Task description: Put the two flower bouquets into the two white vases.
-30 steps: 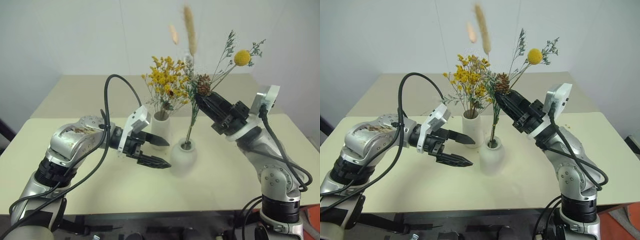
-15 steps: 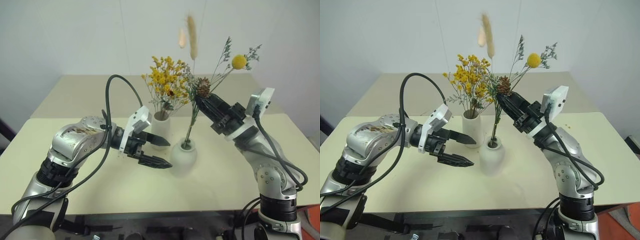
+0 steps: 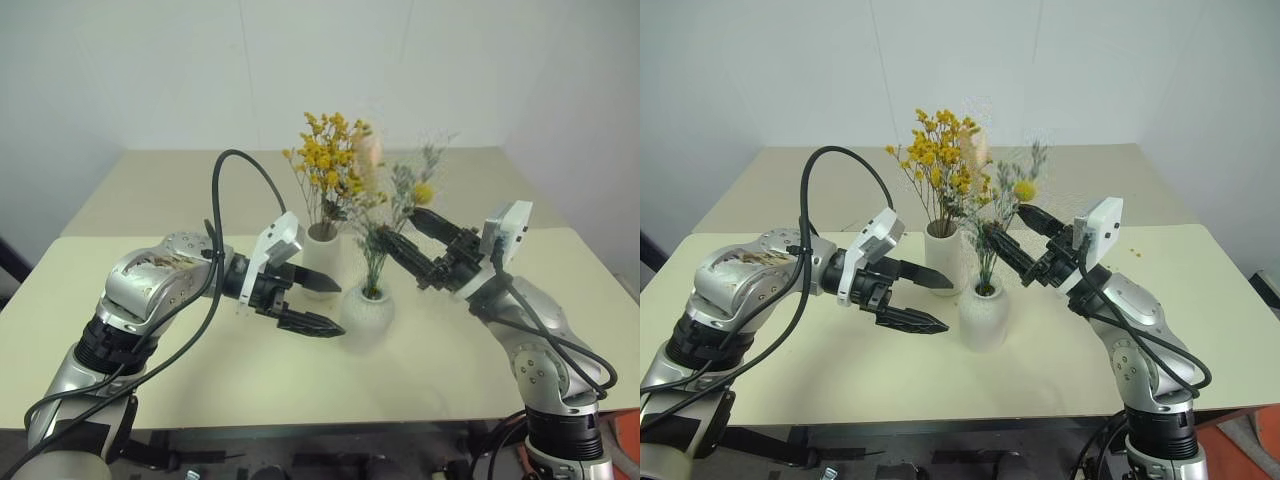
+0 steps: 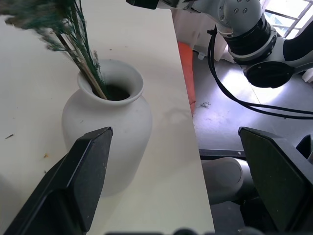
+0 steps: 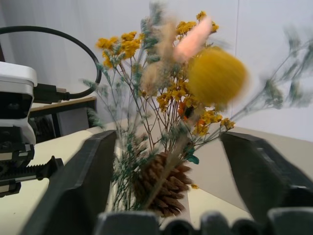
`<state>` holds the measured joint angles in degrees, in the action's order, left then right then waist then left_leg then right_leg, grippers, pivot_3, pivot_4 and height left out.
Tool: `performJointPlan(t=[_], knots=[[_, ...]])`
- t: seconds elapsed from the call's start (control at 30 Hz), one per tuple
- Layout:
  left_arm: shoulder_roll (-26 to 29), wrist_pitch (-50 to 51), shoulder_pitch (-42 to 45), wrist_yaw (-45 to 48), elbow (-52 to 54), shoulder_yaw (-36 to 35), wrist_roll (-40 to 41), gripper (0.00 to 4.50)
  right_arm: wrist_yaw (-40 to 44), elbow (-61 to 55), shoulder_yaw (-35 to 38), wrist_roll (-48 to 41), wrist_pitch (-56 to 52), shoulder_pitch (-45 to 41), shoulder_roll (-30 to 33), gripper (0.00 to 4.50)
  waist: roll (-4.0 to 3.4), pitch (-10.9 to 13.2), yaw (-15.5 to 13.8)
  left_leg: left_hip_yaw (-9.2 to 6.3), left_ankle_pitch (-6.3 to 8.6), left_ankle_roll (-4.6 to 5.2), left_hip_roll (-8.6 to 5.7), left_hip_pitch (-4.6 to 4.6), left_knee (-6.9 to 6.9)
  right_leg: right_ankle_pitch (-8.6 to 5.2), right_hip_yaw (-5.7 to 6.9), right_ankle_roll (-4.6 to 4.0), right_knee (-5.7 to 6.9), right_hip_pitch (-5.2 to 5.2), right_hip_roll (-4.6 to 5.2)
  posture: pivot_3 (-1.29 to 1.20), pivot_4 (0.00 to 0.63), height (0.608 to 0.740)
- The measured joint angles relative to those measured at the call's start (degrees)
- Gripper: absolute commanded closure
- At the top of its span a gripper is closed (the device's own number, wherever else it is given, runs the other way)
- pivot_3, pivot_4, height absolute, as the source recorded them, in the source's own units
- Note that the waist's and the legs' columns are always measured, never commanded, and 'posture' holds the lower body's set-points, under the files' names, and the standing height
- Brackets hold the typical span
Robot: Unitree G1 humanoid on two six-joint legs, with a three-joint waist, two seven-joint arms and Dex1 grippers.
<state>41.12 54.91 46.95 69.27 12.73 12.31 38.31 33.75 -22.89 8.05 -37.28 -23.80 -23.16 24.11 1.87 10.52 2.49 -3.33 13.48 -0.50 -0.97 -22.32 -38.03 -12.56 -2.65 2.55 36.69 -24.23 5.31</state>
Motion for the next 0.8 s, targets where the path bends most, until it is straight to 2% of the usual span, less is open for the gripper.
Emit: performJointPlan(t=[0.23, 0.43, 0.63, 0.8], knots=[[0.4, 0.0, 0.0, -0.9, 0.0, -0.1, 0.0, 0.0, 2.9, 0.0, 2.7, -1.9, 0.0, 0.1, 2.9, 0.01, 0.0, 0.0, 0.0, 0.0, 0.0, 0.0, 0.0, 0.01, 0.0, 0.0, 0.0, 0.0, 0.01, 0.01, 0.0, 0.0, 0.15, 0.74], [2.9, 0.1, -3.2, -2.9, 0.4, -3.0, 0.0, 0.0, 10.6, 0.1, 9.0, -8.8, -2.3, 3.9, 12.1, 0.01, 0.0, 0.0, 0.0, 0.01, 0.01, 0.01, 0.01, 0.01, 0.0, -0.01, 0.0, 0.0, -0.02, 0.03, 0.0, 0.0, 0.15, 0.74], [3.8, -6.6, -13.7, -3.9, 3.0, -10.7, 0.1, 0.0, 18.2, 4.4, 11.7, -10.0, -3.5, 7.9, 19.5, 0.01, 0.01, 0.0, -0.1, 0.03, 0.01, 0.01, 0.03, 0.09, 0.0, -0.01, 0.0, -0.01, -0.01, 0.11, 0.0, 0.0, 0.15, 0.74], [7.3, -13.5, -24.8, -3.3, 4.5, -17.5, -0.8, 0.0, 21.7, 8.4, 11.5, -7.7, -3.9, 10.8, 23.2, 0.01, 0.01, 0.0, -0.1, 0.06, 0.01, 0.01, 0.04, 0.09, 0.0, -0.02, -0.02, -0.03, -0.01, 0.09, 0.01, 0.0, 0.15, 0.74]])
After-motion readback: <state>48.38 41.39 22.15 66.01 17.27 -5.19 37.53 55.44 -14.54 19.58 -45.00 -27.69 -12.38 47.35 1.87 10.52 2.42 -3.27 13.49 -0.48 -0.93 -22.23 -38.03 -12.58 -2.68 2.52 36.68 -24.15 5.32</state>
